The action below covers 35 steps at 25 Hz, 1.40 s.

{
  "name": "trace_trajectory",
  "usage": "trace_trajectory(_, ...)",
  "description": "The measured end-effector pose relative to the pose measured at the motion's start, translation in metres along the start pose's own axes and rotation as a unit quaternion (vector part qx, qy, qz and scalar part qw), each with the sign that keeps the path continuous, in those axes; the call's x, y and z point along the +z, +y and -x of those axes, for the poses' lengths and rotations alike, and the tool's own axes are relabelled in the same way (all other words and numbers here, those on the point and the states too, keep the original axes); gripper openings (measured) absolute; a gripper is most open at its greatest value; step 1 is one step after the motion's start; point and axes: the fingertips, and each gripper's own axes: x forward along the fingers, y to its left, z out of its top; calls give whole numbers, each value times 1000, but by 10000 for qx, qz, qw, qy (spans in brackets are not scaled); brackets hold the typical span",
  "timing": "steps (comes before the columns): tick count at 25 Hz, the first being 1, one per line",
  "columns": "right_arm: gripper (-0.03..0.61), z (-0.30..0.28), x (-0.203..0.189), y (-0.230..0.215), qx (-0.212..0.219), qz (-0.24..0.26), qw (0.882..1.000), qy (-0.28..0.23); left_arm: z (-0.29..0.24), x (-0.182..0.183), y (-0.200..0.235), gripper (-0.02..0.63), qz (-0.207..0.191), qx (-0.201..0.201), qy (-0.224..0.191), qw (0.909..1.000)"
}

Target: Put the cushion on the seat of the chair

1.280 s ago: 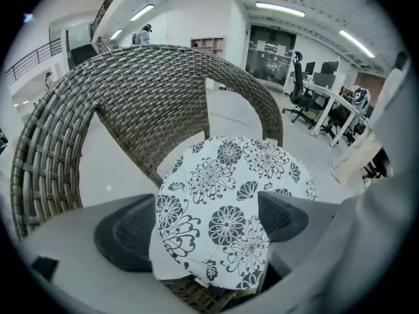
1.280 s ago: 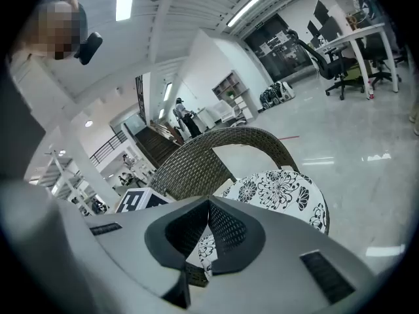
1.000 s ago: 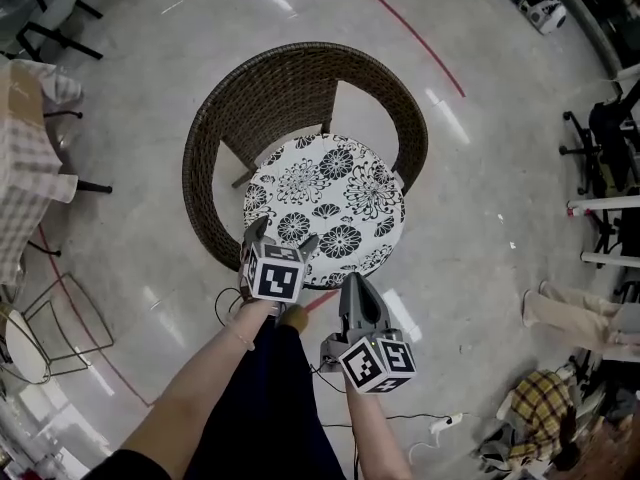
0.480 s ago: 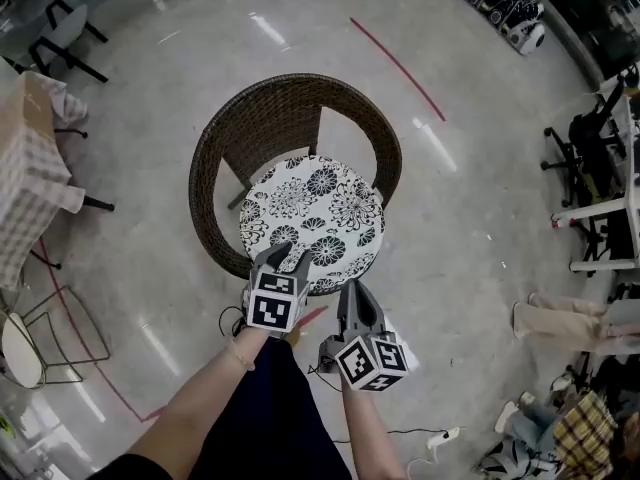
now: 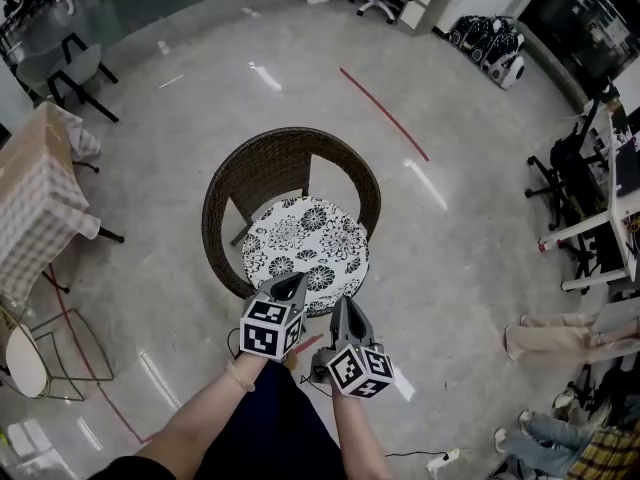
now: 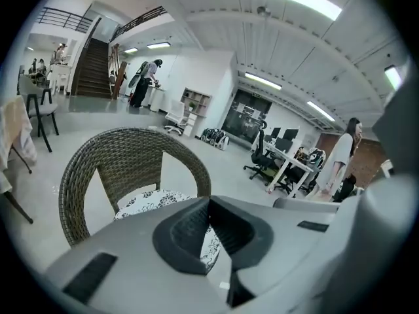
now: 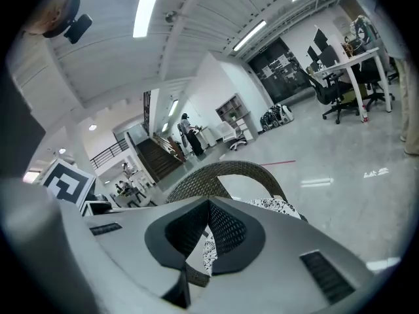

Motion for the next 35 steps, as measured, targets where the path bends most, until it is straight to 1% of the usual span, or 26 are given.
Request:
trace_trajectory(5,-8,22,25,20,54,-98,9996,-258,42,23,-27,14,-105,-218,-382,9990)
trace_trajectory(8,-8,41,46,30,89,-74,9986,-511,66,39,-49,15,-325,-345,-645,9968)
trace_trajectory(11,-8,56,65,43,215,120,9967,-778,84,52,-67,15,-639,-523,-850,9930)
trace_trajectory(13,-9,60,78,53,403,314,9947,-894,90,59,-77,15,-793,-666,-931,9903)
trace_trajectory(17,-9,70,101,82,748,607,9899,-1043,106,70,-87,15,-1053,-769,-925,9871)
trace_trajectory(23,-12,85,105,100,962,1026,9852,-977,121,71,-90,15,-1057,-800,-893,9871)
trace_trajectory(28,-12,87,118,98,931,1340,9808,-1070,120,80,-102,15,-1164,-963,-1027,9832)
trace_trajectory(32,-12,88,119,94,860,1361,9816,-1024,121,81,-104,15,-1115,-928,-1044,9839)
trace_trajectory(35,-12,88,116,98,918,1372,9813,-987,125,81,-103,15,-1080,-887,-1068,9844)
